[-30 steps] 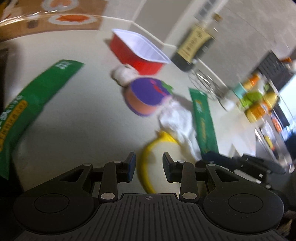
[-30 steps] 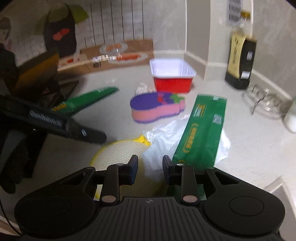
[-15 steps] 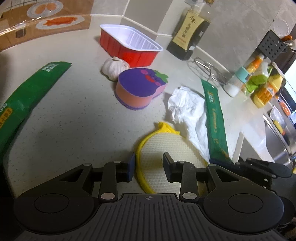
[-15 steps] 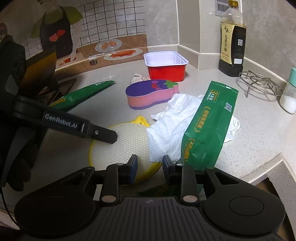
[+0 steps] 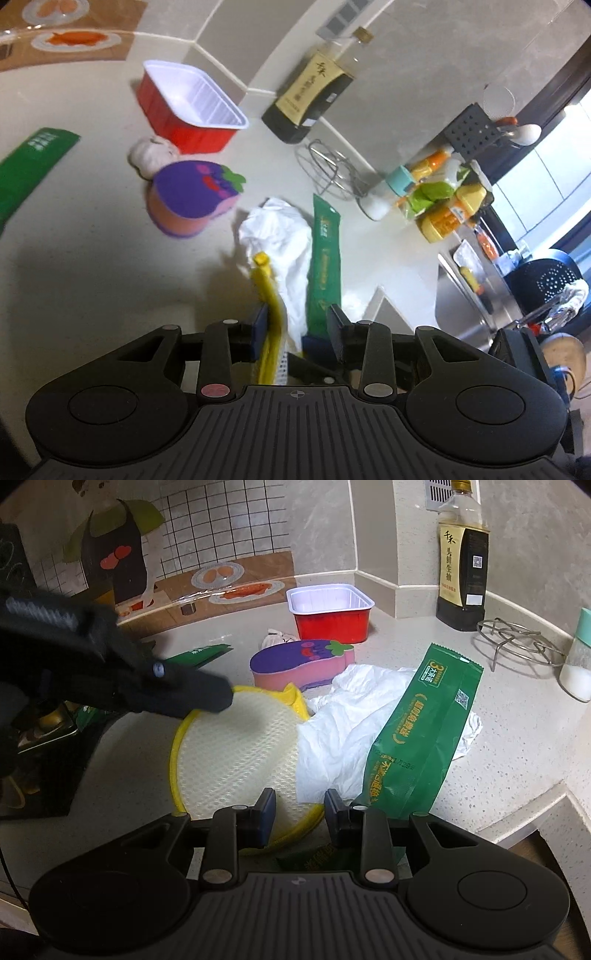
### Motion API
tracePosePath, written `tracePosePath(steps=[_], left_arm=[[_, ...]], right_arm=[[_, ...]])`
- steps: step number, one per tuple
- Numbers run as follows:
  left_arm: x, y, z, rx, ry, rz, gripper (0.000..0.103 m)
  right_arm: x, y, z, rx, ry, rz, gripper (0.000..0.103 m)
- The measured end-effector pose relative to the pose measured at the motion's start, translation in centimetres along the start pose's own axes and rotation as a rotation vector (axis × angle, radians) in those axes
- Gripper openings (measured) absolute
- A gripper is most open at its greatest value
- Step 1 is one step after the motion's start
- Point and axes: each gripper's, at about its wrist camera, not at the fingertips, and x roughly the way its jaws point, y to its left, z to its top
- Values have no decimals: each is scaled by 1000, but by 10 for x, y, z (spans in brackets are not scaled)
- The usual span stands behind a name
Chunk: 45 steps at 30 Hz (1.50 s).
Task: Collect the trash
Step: 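Grasp the yellow fly swatter handle with the left tool while the right tool holds the wrapper, then lift the fly swatter with the left tool while the right tool holds the wrapper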
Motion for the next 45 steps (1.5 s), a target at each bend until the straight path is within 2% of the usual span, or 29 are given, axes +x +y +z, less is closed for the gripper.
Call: tracePosePath(steps=[3, 6, 10, 21, 24, 28, 30, 32, 36, 41, 45], left_arm=[[10, 0, 0, 16, 8, 82, 40], [20, 8, 2, -4, 35, 132, 46], [30, 19, -1, -17, 64, 193, 46], [36, 26, -2, -11, 62, 229, 45], [36, 25, -2, -23, 76, 181, 48], [20, 15, 3, -39, 47, 111, 47], [9, 1, 6, -22, 27, 49, 47], [8, -14, 6, 16, 31, 27, 47], [20, -23, 5, 54, 39, 77, 47], [33, -8, 6, 20, 60, 102, 47], [48, 7, 2, -29, 113, 107, 45]], right_arm=[[0, 0, -1, 0, -5, -2, 29], [0, 0, -2, -3, -12, -6, 29], [-2, -1, -4, -3, -19, -1, 29], [-1, -1, -7, -20, -43, -3, 29], [-2, 0, -8, -26, -45, -4, 29], [-2, -1, -7, -23, -41, -1, 29], [-1, -2, -6, -13, -39, 3, 29], [-1, -2, -6, -7, -45, 8, 29], [0, -1, -6, -10, -48, 9, 29], [0, -3, -8, -6, -56, 7, 29], [-1, -4, -10, -10, -65, 9, 29]])
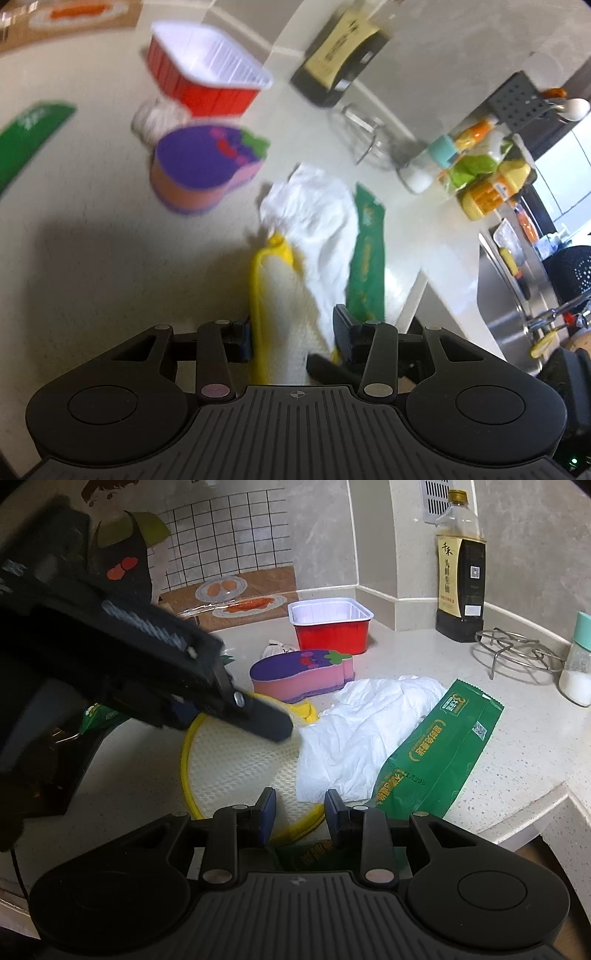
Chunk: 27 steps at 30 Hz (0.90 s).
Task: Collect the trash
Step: 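Lift the fly swatter with the left tool while the right tool holds the wrapper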
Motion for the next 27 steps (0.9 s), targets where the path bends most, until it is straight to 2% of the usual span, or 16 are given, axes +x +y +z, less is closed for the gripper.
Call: tracePosePath(steps=[2, 3, 7, 9, 10, 13, 15, 18, 22, 24, 25, 26, 27], left_arm=[[2, 3, -2, -12, -1, 10, 35], [-1, 5, -3, -15, -13, 18, 21], [-18, 13, -6, -55, -60, -37, 19], [-25, 15, -7, -55, -81, -36, 19], [-28, 15, -9, -60, -90, -35, 19], [-36, 18, -13, -78, -118, -26, 19], [-44, 16, -16, -53, -150, 43, 19], [-53, 10, -17, 9, -201, 139, 19], [-52, 8, -18, 34, -186, 145, 19], [-49, 8, -21, 22, -171, 123, 19], [-48, 8, -22, 17, -168, 112, 19], [-47, 8, -22, 13, -167, 102, 19], [-46, 9, -23, 10, -167, 93, 18]], right_arm=[[0, 1, -1, -6, -2, -2, 29], [0, 1, -1, -6, -2, -2, 29], [-9, -1, 9, -12, 7, -15, 29], [-21, -5, 18, 2, -39, -52, 29], [-24, -7, 22, 9, -51, -81, 34], [-23, -19, 28, 52, -52, -212, 60], [-11, -29, 27, 98, -8, -245, 61], [5, -40, 25, 170, 54, -252, 61], [15, -37, 22, 170, 73, -277, 61], [18, -32, 22, 147, 78, -273, 55], [17, -30, 23, 141, 75, -269, 47], [14, -28, 24, 137, 66, -263, 33], [11, -27, 25, 137, 62, -258, 29]])
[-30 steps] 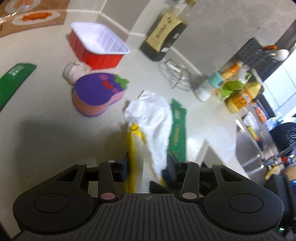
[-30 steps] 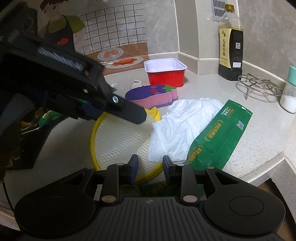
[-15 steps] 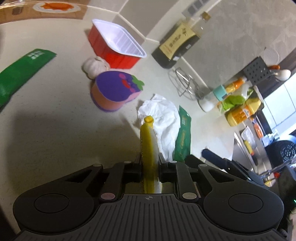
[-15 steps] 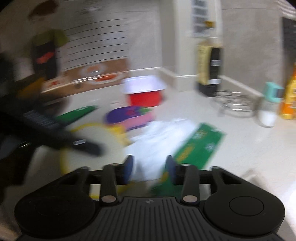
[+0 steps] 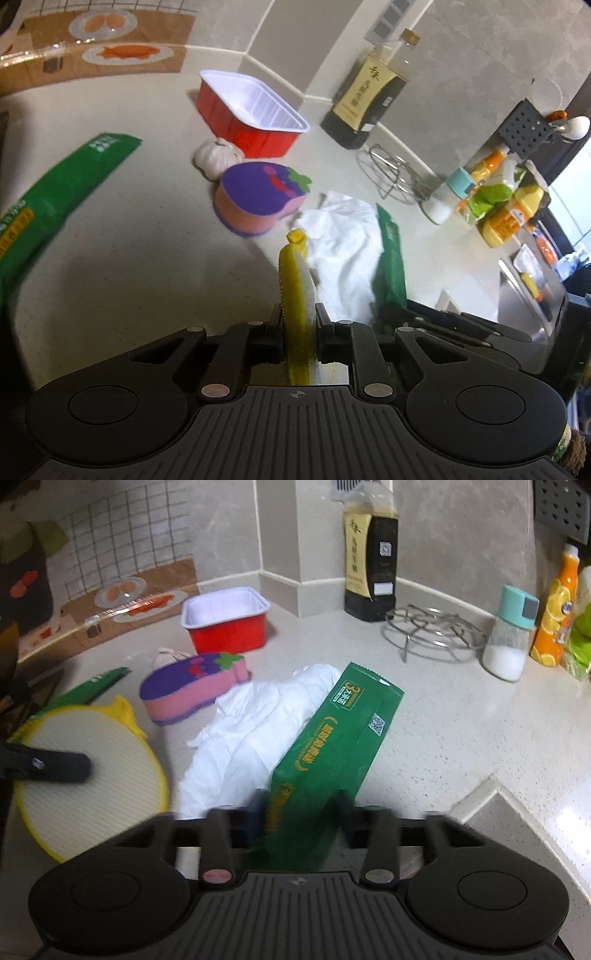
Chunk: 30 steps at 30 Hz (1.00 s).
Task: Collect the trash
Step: 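Lift the fly swatter with the left tool while the right tool holds the wrapper, then carry the fly swatter and green wrapper down over the green-lined trash bin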
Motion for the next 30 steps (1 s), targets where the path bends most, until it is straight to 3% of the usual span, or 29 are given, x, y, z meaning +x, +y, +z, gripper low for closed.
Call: tracePosePath(steps=[2, 9, 14, 17, 21, 25, 30], left_arm=[[-1, 0, 1, 6, -4, -7, 18], [-13, -8, 9, 42, -31, -57, 18], [-20, -45, 2, 152, -1, -171, 18], [-9, -72, -15, 224, 86, -278, 18], [26, -109, -49, 282, 229, -336, 18], [73, -137, -101, 345, 310, -256, 18], [164, -144, -177, 301, 418, -166, 18]], right_arm=[[-9, -1, 3, 19, -12, 15, 19], [-60, -18, 10, 152, -118, 39, 13], [-97, -37, -2, 254, -178, -25, 13], [-122, -49, -27, 326, -179, -107, 13], [-153, -60, -79, 334, -102, -218, 13], [-152, -82, -147, 364, 64, -245, 13], [-126, -114, -230, 409, 233, -194, 13]])
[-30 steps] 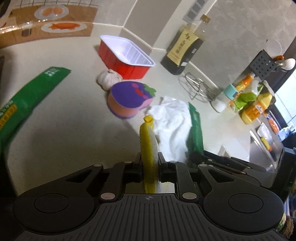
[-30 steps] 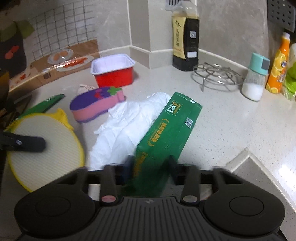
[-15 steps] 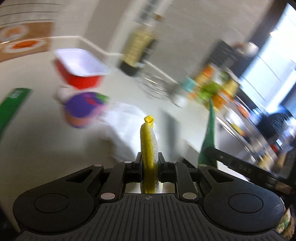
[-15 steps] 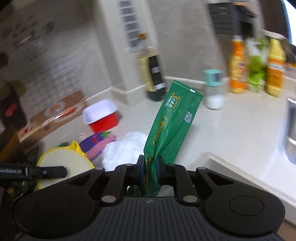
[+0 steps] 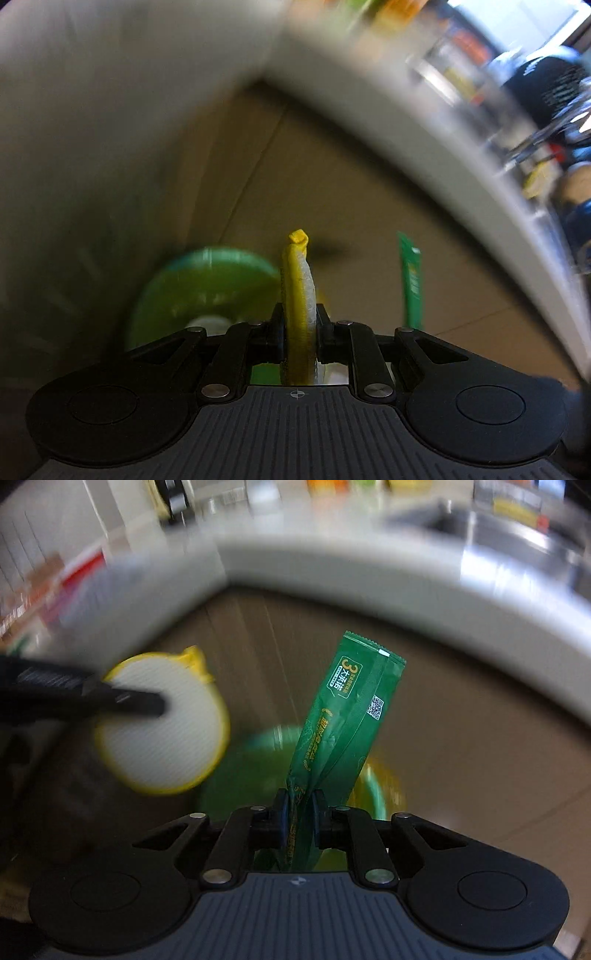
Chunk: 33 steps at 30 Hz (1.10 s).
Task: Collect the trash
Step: 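Carry the fly swatter and green wrapper down over the green-lined trash bin, then open the left tool to drop the swatter while the right tool releases the wrapper into the bin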
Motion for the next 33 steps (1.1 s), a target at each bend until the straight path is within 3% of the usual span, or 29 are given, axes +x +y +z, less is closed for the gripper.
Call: tracePosePath(steps=[3, 6, 9, 12, 15, 17, 22, 25, 30, 33], left_arm=[[80, 18, -14, -111, 39, 77, 18], [147, 41, -20, -198, 70, 72, 18], [209, 67, -24, -235, 153, 65, 24], [249, 85, -25, -222, 189, 218, 24], [265, 99, -29, -207, 219, 338, 24], [258, 103, -32, -224, 202, 363, 24], [204, 96, -41, -289, 120, 241, 24], [156, 83, -39, -281, 72, 213, 24], [66, 62, -46, -295, -24, 174, 24], [36, 61, -58, -308, -34, 176, 24]], right_arm=[[29, -19, -27, -67, 49, -11, 13], [54, -39, -44, -64, 97, 7, 12], [75, -57, -56, -54, 126, 9, 12], [96, -69, -63, -71, 149, 0, 12], [112, -76, -65, -111, 163, -9, 12], [120, -78, -61, -114, 172, -3, 12], [130, -72, -53, -123, 157, 65, 12], [140, -58, -38, -172, 131, 110, 12], [158, -29, -14, -260, -5, 164, 13], [182, -17, -3, -293, -77, 168, 18]])
